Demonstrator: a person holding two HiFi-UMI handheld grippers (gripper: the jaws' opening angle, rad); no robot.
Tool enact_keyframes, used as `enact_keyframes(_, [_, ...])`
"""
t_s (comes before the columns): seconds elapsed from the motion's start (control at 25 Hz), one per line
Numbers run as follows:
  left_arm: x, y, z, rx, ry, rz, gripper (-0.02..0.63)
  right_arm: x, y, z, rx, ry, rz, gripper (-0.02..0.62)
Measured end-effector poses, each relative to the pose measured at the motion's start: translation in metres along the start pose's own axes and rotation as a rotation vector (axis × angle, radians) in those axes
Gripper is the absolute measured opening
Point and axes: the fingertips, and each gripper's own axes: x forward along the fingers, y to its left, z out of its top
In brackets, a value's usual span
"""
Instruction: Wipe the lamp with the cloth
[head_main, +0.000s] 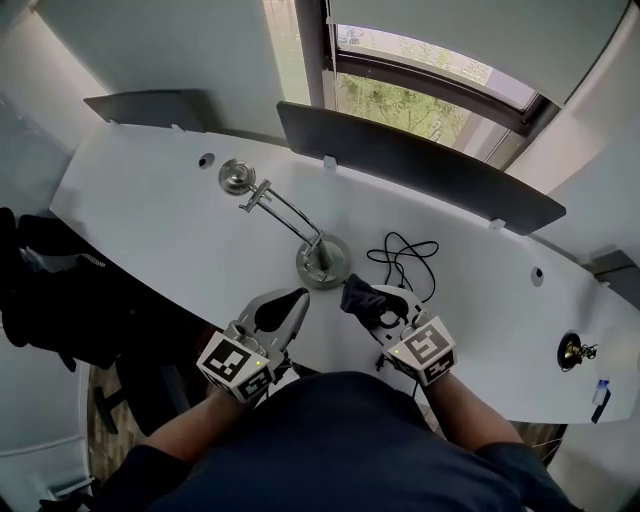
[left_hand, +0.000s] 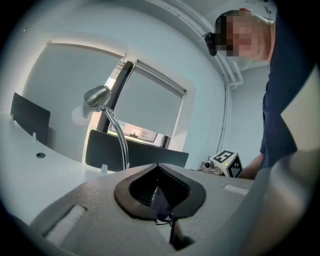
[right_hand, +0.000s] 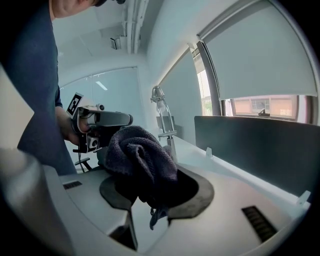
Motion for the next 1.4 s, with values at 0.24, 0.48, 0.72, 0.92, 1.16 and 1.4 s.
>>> enact_keyframes(0.24, [0.013, 0.03, 0.01, 0.025, -0.013, 0.097, 0.006, 0.018, -0.033, -0.002, -0.009, 0.008, -0.013, 0.158])
enact_keyframes(0.48, [0.027, 0.057, 0.008, 0.041, 0.033, 0.166, 0.006, 0.038, -0.054, -0.005, -0.038, 0.038, -0.009, 0.158])
enact_keyframes(0.72, [0.034, 0.071, 0.006, 0.046, 0.045, 0.182, 0.008, 0.059, -0.069, -0.012, -0.084, 0.079, -0.018, 0.158])
enact_keyframes(0.92, [0.039, 0.076, 0.004, 0.045, 0.046, 0.177, 0.008, 0.076, -0.08, -0.02, -0.141, 0.117, -0.018, 0.16])
enact_keyframes(1.16, [0.047, 0.076, 0.007, 0.051, 0.039, 0.159, 0.03, 0.098, -0.1, -0.03, -0.248, 0.182, -0.008, 0.158])
enact_keyframes(1.4, [0.053, 0.076, 0.01, 0.049, 0.028, 0.144, 0.054, 0.129, -0.114, -0.033, -0.413, 0.241, 0.021, 0.16])
